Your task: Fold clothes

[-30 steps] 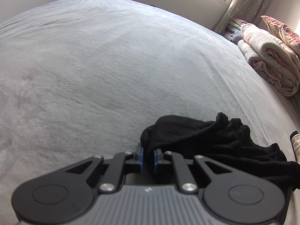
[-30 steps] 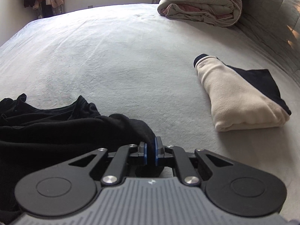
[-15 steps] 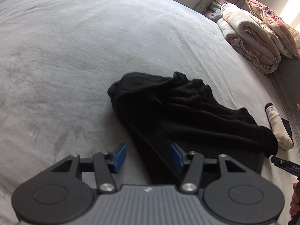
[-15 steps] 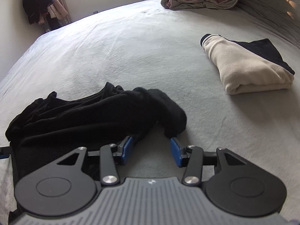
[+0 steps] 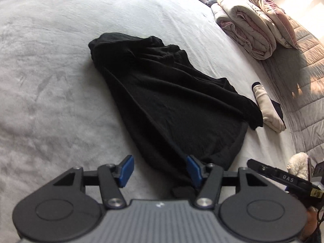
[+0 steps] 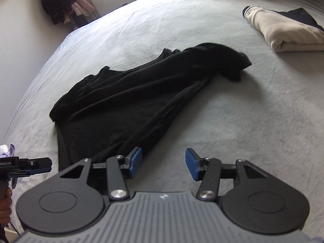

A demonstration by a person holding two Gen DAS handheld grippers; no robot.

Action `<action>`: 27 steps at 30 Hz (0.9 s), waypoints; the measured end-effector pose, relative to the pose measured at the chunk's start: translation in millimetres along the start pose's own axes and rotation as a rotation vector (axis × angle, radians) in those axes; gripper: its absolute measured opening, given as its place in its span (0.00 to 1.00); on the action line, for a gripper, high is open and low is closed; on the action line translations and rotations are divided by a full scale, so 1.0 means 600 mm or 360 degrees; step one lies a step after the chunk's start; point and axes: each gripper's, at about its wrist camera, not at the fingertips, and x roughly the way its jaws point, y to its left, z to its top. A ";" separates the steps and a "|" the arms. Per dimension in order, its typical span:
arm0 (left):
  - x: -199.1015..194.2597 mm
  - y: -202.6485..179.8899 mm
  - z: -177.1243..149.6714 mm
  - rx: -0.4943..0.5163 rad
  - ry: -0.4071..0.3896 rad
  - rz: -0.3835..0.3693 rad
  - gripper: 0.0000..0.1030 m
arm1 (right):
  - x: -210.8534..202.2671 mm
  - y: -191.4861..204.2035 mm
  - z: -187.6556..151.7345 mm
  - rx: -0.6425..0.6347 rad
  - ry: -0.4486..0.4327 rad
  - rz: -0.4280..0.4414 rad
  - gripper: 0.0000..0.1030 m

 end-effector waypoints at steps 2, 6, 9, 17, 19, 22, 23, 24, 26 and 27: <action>-0.005 -0.010 -0.013 0.0000 0.0009 -0.0048 0.57 | -0.004 0.016 -0.016 -0.0002 0.0025 0.0052 0.51; -0.012 -0.036 -0.033 0.0038 0.0011 -0.0107 0.56 | -0.006 0.044 -0.041 -0.0011 0.0064 0.0134 0.51; -0.006 -0.053 -0.041 0.0054 0.0006 -0.0130 0.55 | 0.000 0.061 -0.055 0.0005 0.0092 0.0201 0.51; 0.044 -0.054 -0.033 -0.0071 0.0016 -0.0050 0.38 | 0.045 0.091 -0.079 0.0136 0.0136 0.0369 0.40; 0.056 -0.049 -0.030 -0.0099 0.0024 -0.0028 0.26 | 0.058 0.089 -0.083 0.0185 0.0152 0.0396 0.25; 0.067 -0.040 -0.029 -0.0136 0.0032 0.0000 0.05 | 0.061 0.089 -0.087 0.0187 0.0159 0.0395 0.07; 0.066 -0.036 -0.029 -0.0154 0.0027 -0.0009 0.05 | 0.055 0.088 -0.087 0.0180 0.0150 0.0389 0.05; 0.063 -0.033 -0.030 -0.0166 0.0018 -0.0017 0.04 | 0.048 0.086 -0.086 0.0172 0.0138 0.0382 0.05; 0.048 -0.029 -0.031 -0.0170 -0.0010 -0.0030 0.04 | 0.031 0.080 -0.083 0.0157 0.0108 0.0369 0.04; 0.038 -0.027 -0.032 -0.0170 -0.0028 -0.0039 0.04 | 0.019 0.075 -0.080 0.0150 0.0087 0.0363 0.03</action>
